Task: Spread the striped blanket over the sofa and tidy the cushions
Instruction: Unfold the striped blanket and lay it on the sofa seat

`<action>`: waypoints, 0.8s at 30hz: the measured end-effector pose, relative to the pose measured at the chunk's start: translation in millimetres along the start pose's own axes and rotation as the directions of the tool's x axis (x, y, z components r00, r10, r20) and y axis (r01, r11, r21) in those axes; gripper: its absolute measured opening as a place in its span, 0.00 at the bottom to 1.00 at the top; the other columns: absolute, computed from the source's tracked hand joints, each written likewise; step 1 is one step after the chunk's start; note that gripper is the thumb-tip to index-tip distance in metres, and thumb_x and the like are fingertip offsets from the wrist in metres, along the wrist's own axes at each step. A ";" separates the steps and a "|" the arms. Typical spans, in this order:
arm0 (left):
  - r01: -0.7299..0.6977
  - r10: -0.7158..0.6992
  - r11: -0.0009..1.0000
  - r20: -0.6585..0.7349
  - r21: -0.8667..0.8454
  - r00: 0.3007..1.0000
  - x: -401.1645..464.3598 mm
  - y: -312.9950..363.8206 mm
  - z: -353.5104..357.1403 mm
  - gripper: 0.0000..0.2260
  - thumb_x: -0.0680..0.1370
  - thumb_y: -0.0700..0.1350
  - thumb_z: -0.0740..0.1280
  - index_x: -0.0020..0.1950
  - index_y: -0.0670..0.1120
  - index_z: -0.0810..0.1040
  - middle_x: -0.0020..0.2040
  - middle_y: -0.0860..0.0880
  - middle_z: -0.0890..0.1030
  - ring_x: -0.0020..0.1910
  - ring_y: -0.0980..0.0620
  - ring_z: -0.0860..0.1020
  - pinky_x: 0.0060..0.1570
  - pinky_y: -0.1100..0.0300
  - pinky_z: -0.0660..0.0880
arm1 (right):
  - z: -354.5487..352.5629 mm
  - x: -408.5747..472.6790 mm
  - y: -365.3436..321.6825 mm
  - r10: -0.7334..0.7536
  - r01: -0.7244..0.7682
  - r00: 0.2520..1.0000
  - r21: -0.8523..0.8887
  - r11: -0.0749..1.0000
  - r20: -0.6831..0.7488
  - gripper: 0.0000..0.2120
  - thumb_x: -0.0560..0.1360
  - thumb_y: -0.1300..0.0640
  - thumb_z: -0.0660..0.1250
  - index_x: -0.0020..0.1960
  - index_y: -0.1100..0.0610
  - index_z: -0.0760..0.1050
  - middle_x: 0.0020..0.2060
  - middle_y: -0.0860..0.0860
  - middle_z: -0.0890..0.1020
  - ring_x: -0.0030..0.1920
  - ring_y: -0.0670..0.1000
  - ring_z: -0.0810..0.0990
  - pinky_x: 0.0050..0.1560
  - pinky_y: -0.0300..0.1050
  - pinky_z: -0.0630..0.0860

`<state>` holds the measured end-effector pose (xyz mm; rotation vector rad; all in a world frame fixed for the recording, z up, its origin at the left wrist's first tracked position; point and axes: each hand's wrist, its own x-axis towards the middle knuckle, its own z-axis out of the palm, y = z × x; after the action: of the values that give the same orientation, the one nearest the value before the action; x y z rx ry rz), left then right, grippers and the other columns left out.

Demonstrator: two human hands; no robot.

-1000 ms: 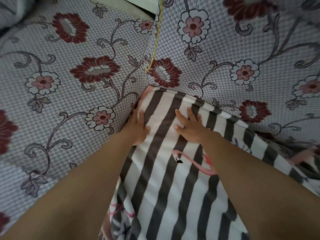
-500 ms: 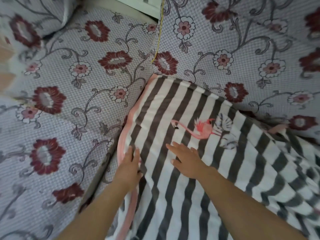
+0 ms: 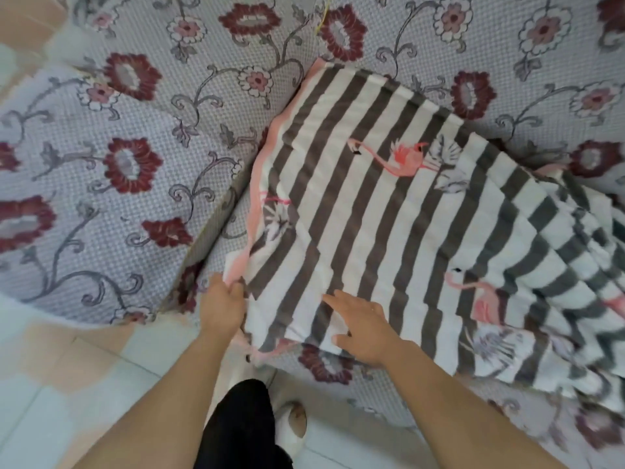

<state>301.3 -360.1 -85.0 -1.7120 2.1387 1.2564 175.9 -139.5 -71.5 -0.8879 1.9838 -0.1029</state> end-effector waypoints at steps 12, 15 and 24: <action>0.049 -0.106 0.972 0.240 0.231 0.965 31.9 -17.6 -96.8 0.08 0.77 0.40 0.61 0.44 0.37 0.77 0.37 0.41 0.78 0.37 0.44 0.76 0.37 0.56 0.71 | 78.4 -5.7 -59.0 -0.033 -0.157 0.847 -0.308 0.938 -0.531 0.35 0.59 0.56 0.76 0.63 0.54 0.66 0.60 0.54 0.71 0.56 0.58 0.73 0.56 0.56 0.69; 0.070 -0.138 0.969 0.285 0.238 0.949 30.2 -0.7 -104.3 0.08 0.78 0.40 0.60 0.45 0.37 0.76 0.37 0.42 0.78 0.35 0.47 0.75 0.33 0.60 0.71 | 84.7 -4.2 -80.2 -0.155 -0.073 0.756 -0.317 0.946 -0.636 0.32 0.59 0.62 0.74 0.61 0.53 0.67 0.55 0.51 0.74 0.50 0.55 0.75 0.52 0.52 0.66; 0.097 -0.200 0.962 0.418 0.254 0.886 12.6 32.3 -125.0 0.07 0.80 0.40 0.58 0.50 0.37 0.73 0.37 0.41 0.77 0.31 0.46 0.76 0.19 0.62 0.72 | 51.8 -4.1 -92.7 0.089 -0.284 0.772 -0.216 0.934 -0.629 0.14 0.75 0.58 0.65 0.60 0.53 0.71 0.56 0.51 0.75 0.54 0.55 0.74 0.52 0.50 0.70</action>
<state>316.9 -452.0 5.4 -1.3159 1.7687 1.1679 268.1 -191.2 -60.5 -0.9095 2.7528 0.0381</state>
